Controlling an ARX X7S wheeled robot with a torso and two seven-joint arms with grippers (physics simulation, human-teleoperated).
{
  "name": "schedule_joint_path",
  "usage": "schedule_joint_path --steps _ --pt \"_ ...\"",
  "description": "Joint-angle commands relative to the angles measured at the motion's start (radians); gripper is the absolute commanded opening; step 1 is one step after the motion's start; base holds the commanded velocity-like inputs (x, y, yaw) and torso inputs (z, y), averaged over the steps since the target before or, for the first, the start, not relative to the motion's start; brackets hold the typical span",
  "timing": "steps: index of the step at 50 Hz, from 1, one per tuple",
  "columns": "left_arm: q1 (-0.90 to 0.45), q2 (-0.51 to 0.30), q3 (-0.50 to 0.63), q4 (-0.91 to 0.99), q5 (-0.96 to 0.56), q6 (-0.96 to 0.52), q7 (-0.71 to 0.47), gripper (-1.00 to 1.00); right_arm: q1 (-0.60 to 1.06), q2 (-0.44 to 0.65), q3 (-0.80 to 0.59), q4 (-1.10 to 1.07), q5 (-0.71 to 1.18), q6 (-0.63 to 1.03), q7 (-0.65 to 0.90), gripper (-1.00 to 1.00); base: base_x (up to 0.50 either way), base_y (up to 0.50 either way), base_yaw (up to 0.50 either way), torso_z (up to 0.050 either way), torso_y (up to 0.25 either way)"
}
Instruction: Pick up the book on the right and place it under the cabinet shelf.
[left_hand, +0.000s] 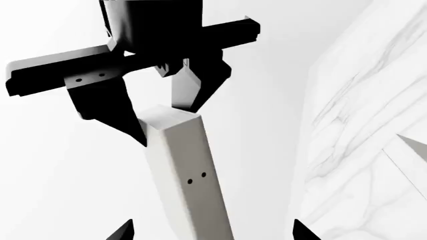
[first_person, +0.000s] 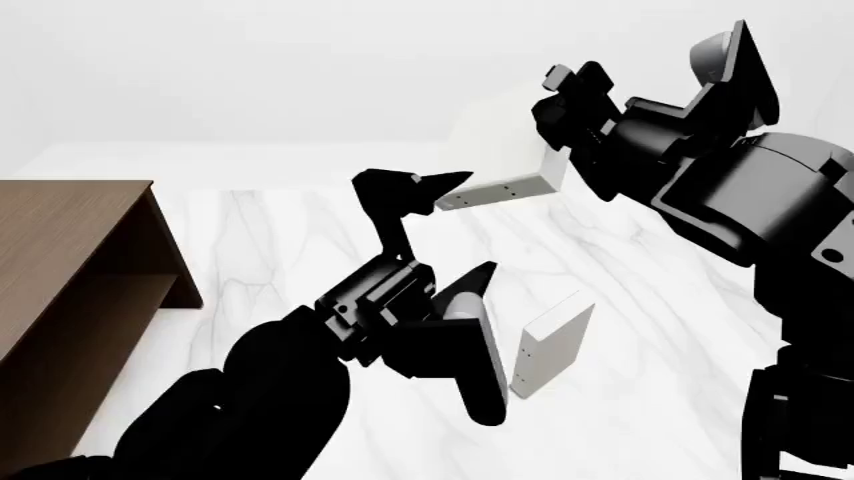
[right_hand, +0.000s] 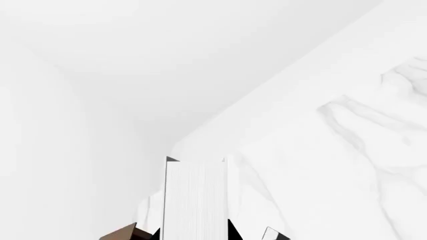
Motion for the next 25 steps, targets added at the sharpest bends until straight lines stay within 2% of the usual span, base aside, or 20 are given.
schedule_joint_path --steps 1,8,25 --pt "-0.009 0.036 0.043 -0.121 0.054 0.042 -0.061 1.0 0.022 -0.021 0.013 -0.006 0.011 -0.029 -0.021 -1.0 0.0 0.0 0.0 0.0 0.0" --pt "-0.029 0.077 0.03 -0.167 0.06 0.044 -0.093 1.0 -0.004 -0.033 0.008 -0.016 0.006 -0.038 -0.028 -1.0 0.0 0.0 0.0 0.0 0.001" --pt "-0.048 0.108 0.036 -0.254 0.057 0.08 -0.118 1.0 -0.076 -0.028 0.022 -0.061 0.031 -0.054 -0.023 -1.0 0.0 0.0 0.0 0.0 0.001"
